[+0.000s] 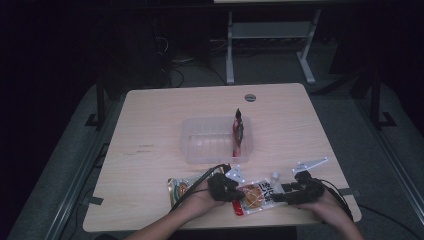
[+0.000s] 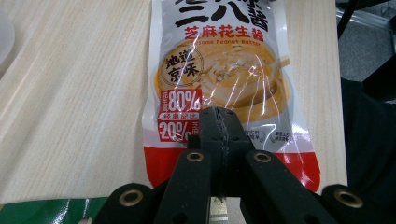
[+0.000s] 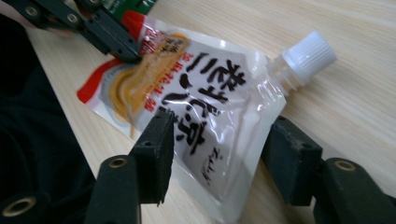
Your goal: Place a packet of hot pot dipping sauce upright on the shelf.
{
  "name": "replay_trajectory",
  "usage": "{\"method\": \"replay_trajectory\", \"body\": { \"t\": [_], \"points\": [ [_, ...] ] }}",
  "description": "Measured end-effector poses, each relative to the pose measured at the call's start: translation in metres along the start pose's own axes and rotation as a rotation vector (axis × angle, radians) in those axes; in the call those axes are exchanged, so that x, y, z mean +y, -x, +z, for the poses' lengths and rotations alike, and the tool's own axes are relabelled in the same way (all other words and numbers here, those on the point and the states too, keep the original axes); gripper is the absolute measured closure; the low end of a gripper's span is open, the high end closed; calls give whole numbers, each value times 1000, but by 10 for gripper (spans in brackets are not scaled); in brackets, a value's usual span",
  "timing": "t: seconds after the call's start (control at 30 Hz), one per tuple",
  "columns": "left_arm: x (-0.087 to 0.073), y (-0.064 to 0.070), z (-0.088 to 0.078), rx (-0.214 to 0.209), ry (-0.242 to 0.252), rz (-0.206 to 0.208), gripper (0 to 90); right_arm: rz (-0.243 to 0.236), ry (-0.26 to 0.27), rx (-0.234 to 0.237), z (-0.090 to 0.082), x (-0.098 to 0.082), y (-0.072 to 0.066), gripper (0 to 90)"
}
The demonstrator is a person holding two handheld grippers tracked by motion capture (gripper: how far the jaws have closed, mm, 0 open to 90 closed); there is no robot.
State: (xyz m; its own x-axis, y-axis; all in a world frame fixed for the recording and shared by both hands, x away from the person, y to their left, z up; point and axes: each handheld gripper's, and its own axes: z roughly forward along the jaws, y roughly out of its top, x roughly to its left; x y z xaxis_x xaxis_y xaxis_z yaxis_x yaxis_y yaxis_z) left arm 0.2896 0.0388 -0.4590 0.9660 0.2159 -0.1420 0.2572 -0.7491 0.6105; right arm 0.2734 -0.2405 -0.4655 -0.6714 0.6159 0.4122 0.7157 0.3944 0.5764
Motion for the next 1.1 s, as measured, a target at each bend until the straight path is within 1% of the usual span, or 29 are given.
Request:
{"method": "replay_trajectory", "body": {
  "t": [0.1, 0.2, 0.27, 0.33, 0.37, 0.43, 0.47, 0.53, 0.57, 0.6, 0.63, 0.67, 0.7, 0.73, 0.83, 0.9, 0.97, 1.03, 1.07, 1.1],
  "points": [
    [0, 0, 0, 2, -1, 2, 900, 5, -7, 46, 5, 4, 0, 484],
    [-1, 0, 0, 2, 1, 4, 900, 4, 1, 54, 9, 7, 1, 512],
    [-1, 0, 0, 1, 3, 7, 900, 14, 6, 62, 11, 8, 2, 530],
    [-1, 0, 0, 2, 5, 7, 900, 15, 6, 68, 11, 8, 3, 579],
    [-1, 0, 0, 2, 5, 7, 900, 15, 6, 68, 11, 8, 3, 579],
    [-1, 1, 0, 3, 9, 5, 900, 12, 9, 66, 12, 9, 4, 652],
    [-2, 1, 0, 2, 16, 1, 900, -4, 30, 76, 10, 11, 5, 717],
    [-3, 0, 0, 0, 18, 0, 900, -23, 38, 83, 10, 13, 3, 748],
    [-3, 0, 0, 0, 19, -1, 900, -26, 35, 82, 10, 14, 1, 757],
    [-3, 0, -1, -1, 19, -3, 900, -40, 39, 81, 11, 15, 1, 771],
    [-3, 0, -1, -1, 19, -3, 900, -40, 39, 81, 11, 15, 1, 771],
    [-4, 0, -1, -2, 21, -4, 900, -50, 43, 82, 11, 16, 0, 786],
    [-5, -1, -1, -6, 26, -8, 900, -75, 54, 90, 9, 17, -2, 814],
    [-5, -1, -1, -8, 28, -12, 900, -76, 64, 95, 8, 18, -3, 825],
    [-6, -1, -1, -7, 30, -13, 900, -102, 99, 118, 5, 21, -5, 851],
    [-6, 0, -1, -6, 32, -9, 900, -108, 112, 129, 3, 22, -9, 863],
    [-6, -1, -1, -7, 32, -10, 900, -126, 123, 131, 3, 24, -11, 871],
    [-6, -1, -1, -8, 31, -9, 900, -124, 125, 138, 2, 25, -13, 875],
    [-6, 0, -1, -8, 36, -11, 900, -128, 134, 148, 1, 26, -16, 880],
    [-6, 0, -1, -9, 36, -10, 900, -132, 137, 149, 1, 26, -18, 881]
  ]
}}
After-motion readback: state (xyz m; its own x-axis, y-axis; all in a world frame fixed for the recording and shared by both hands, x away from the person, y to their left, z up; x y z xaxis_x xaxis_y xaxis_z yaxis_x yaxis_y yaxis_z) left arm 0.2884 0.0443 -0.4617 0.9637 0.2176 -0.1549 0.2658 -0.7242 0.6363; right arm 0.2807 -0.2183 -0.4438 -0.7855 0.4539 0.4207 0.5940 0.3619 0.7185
